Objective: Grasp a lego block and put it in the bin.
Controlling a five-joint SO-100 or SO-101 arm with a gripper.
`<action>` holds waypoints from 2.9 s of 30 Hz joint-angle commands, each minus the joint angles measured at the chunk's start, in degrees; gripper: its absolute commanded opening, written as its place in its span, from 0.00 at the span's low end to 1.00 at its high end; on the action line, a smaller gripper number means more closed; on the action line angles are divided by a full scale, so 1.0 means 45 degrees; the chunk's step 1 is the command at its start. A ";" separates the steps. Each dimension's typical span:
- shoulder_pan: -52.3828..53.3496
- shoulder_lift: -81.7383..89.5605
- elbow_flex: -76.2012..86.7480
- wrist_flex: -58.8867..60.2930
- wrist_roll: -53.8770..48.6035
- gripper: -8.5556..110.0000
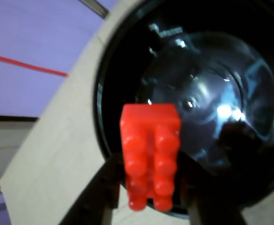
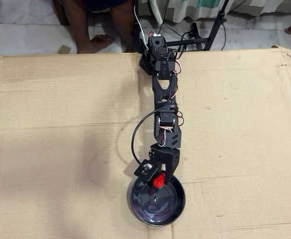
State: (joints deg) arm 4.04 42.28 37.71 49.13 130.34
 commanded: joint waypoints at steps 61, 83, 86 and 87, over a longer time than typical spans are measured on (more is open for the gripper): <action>-0.0957 1.4531 1.3242 0.3770 -0.0449 0.41; -0.0586 2.3262 2.5176 -0.0137 -0.0449 0.41; -0.0586 2.4355 2.6426 -0.0391 -0.0469 0.41; -0.0586 2.4687 2.6777 -0.0430 -0.0469 0.41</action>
State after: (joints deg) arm 1.58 149.94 156.45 48.43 128.67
